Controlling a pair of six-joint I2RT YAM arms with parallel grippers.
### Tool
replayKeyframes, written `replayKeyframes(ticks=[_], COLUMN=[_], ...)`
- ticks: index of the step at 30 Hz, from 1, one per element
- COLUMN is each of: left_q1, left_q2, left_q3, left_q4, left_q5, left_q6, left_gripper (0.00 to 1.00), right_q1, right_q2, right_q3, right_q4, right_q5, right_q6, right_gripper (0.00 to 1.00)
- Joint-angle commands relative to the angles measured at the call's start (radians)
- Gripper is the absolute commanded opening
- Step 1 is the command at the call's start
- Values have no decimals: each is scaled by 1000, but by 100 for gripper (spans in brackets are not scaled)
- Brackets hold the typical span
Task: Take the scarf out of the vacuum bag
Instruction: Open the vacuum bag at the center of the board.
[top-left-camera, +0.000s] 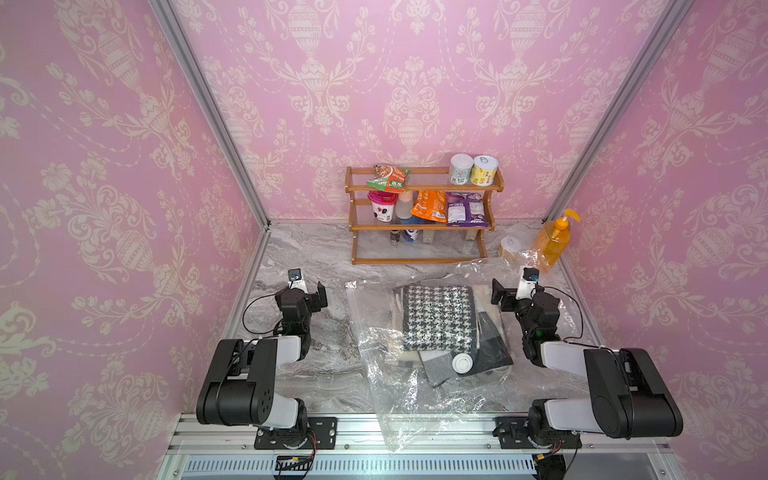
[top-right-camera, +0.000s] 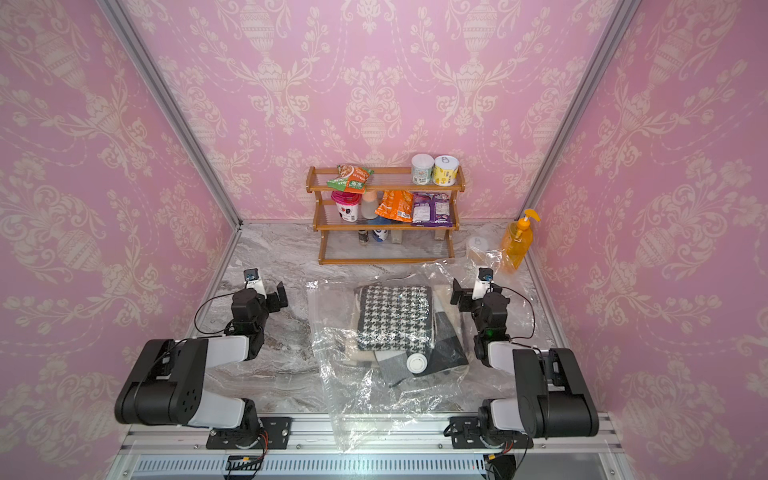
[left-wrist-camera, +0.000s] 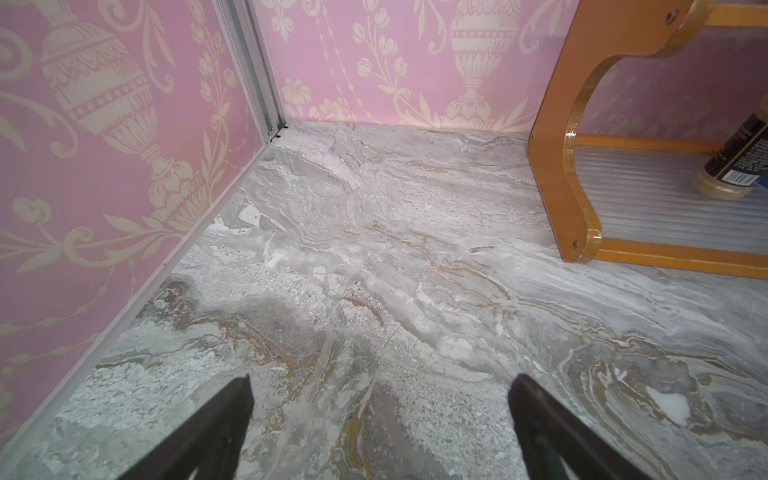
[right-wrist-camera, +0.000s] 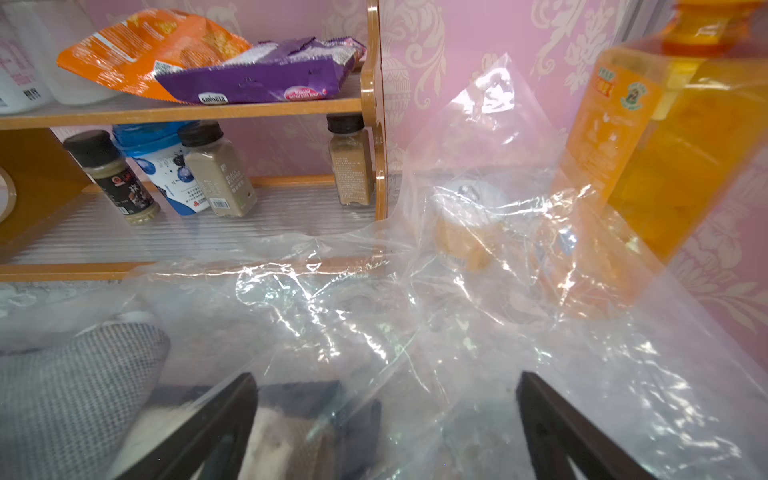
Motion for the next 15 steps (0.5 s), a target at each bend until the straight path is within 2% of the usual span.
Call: replayKeyframes(ticks=[1, 4, 7, 8, 10, 11, 13, 15], left_q1=[-12, -14, -16, -16, -15, -16, -17, -17], left_q2=[-113, -238, -363, -393, -428, -424, -400, -376], left_q3=[26, 54, 76, 100, 211, 263, 367, 444], left_q4=[-150, -256, -349, -415, -665, -756, -920, -1011], left_q5=[-89, -98, -123, -148, -236, -240, -167, -118], left_q6=[13, 17, -49, -96, -259, -302, -328, -376], left_gripper=[99, 99, 99, 99, 99, 99, 99, 99], right_q1=[10, 17, 22, 25, 36, 42, 64, 88], right_q2=[-142, -313, -442, -475, -545, -572, -621, -655], right_q3=[-23, 25, 88, 99, 128, 144, 188, 233], right_q4=[-84, -350, -576, -614, -722, -769, -876, -970], right_q5=[72, 144, 159, 162, 154, 154, 152, 157], right_q6=[28, 73, 88, 92, 104, 114, 133, 153], right_gripper=[100, 100, 100, 100, 100, 100, 100, 100])
